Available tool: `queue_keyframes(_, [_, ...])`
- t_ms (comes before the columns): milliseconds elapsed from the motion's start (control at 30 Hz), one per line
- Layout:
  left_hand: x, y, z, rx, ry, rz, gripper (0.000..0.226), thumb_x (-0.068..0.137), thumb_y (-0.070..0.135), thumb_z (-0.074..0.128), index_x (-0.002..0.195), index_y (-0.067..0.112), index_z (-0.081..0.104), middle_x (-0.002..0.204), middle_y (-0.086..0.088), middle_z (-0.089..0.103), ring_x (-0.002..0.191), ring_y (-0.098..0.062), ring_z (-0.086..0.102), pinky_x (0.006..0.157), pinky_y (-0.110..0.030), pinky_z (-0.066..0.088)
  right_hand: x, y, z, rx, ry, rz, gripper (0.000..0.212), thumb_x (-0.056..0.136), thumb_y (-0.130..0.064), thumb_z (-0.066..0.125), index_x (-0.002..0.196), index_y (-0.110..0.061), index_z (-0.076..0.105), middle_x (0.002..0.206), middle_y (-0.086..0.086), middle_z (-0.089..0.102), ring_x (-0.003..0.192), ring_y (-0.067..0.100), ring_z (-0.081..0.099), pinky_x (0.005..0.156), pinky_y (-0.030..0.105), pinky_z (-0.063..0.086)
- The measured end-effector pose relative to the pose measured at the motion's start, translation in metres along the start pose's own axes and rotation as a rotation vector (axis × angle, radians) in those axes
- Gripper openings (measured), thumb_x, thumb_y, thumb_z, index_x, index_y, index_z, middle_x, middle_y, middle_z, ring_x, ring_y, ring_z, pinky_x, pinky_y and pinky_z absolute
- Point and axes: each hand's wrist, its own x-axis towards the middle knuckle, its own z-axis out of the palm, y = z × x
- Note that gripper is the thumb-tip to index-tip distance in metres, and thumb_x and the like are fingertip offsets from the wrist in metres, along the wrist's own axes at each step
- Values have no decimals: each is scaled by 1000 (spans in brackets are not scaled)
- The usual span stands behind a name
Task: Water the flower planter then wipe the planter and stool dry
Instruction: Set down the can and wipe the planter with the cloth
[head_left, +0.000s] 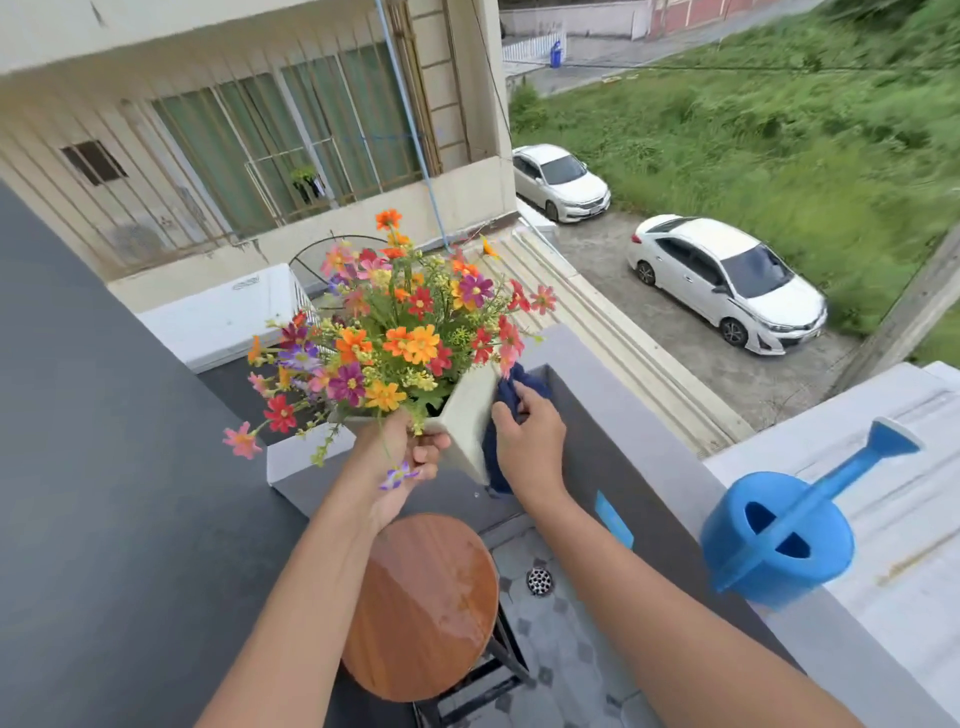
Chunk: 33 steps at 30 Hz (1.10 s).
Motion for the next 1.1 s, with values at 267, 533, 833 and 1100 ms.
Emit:
queue_keyframes(267, [9,-11,5,90,41,33,30,103,20,34,82,7,52,55,-5,47,35,-8,33,36,-19,18,-10,-51,4,314,74,-151,40,95,-15,57,61,-31,42,58,-5,41,58,10,34,60,31,29])
queue_keyframes(533, [7,13,2,-60,-25,116,36,106,23,27,90,4,54,58,-12,55,33,-8,38,33,-17,26,-36,-14,6,122,18,-243,36,98,-13,60,134,-11,60,101,-13,57,89,-8,54,80,13,41])
queue_keyframes(833, [-5,3,9,81,-31,107,35,106,27,27,84,8,48,49,-5,54,34,-7,37,35,-17,22,-11,-63,2,308,114,-251,32,99,-15,57,74,-34,50,74,-15,46,70,5,41,68,23,32])
queue_keyframes(1100, [-17,2,1,81,-93,41,34,103,16,33,79,3,54,55,-12,57,34,-8,38,33,-18,24,23,-30,-9,57,208,-91,24,100,-18,50,117,-8,62,101,8,49,83,10,48,84,32,37])
